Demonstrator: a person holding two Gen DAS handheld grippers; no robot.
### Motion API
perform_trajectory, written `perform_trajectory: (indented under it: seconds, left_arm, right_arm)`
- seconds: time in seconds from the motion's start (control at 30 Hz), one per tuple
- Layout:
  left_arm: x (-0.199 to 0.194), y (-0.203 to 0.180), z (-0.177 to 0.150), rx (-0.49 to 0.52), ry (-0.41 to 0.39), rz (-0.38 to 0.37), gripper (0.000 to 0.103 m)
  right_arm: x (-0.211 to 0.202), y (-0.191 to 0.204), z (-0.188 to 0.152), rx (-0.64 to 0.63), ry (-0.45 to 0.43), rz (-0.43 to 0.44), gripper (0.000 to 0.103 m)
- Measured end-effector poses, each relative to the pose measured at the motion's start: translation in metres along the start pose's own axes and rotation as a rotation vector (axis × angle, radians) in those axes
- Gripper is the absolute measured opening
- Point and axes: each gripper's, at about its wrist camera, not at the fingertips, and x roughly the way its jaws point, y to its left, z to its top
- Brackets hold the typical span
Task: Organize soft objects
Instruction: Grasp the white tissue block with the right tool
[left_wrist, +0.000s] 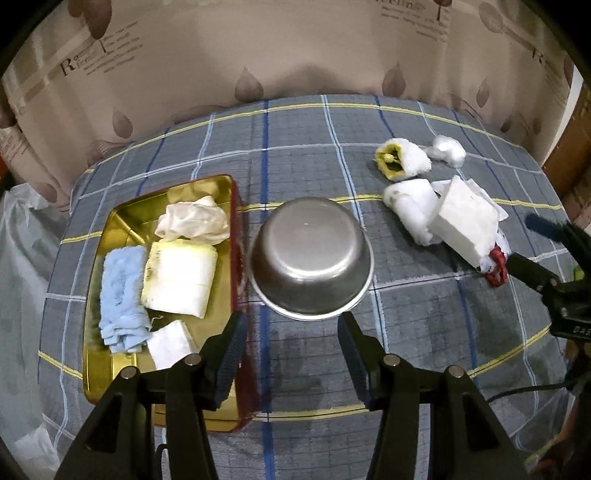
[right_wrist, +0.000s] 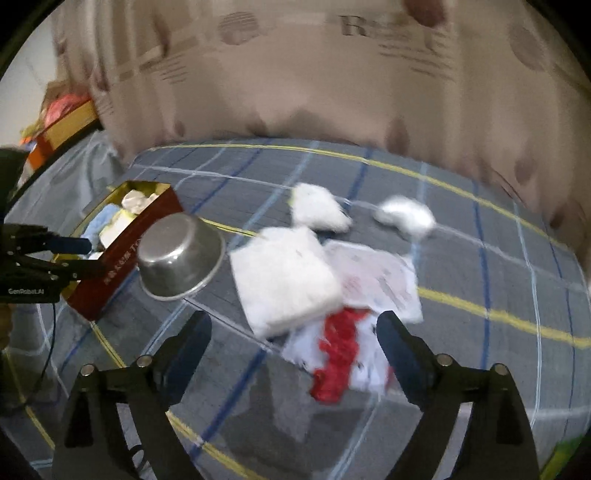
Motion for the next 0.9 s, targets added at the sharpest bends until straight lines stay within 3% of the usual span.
perform_trajectory:
  seconds: [0.33, 0.4, 0.47, 0.5, 0.73, 0.9]
  left_arm:
    - [0.005, -0.004, 0.006, 0.0, 0.023, -0.002, 0.052]
    - [0.007, -0.006, 0.009, 0.0, 0.024, 0.0, 0.052]
    - [0.009, -0.007, 0.011, 0.0, 0.026, -0.001, 0.052]
    - [0.01, -0.008, 0.013, 0.0, 0.026, -0.004, 0.052]
    - [0.019, -0.03, 0.032, 0.013, 0.019, -0.03, 0.052]
    - [0.023, -0.053, 0.048, 0.024, -0.01, -0.06, 0.052]
  right_arm:
    - [0.048, 0.006, 0.016, -0.104, 0.077, -0.007, 0.092]
    - [0.051, 0.006, 0.015, -0.105, 0.076, -0.006, 0.088]
    - [0.052, 0.008, 0.014, -0.11, 0.077, -0.004, 0.072]
    - [0.054, 0.007, 0.013, -0.11, 0.082, -0.004, 0.072]
    - [0.029, -0.008, 0.011, -0.051, -0.004, -0.033, 0.069]
    - [0.0, -0.051, 0.007, 0.056, -0.067, -0.147, 0.069]
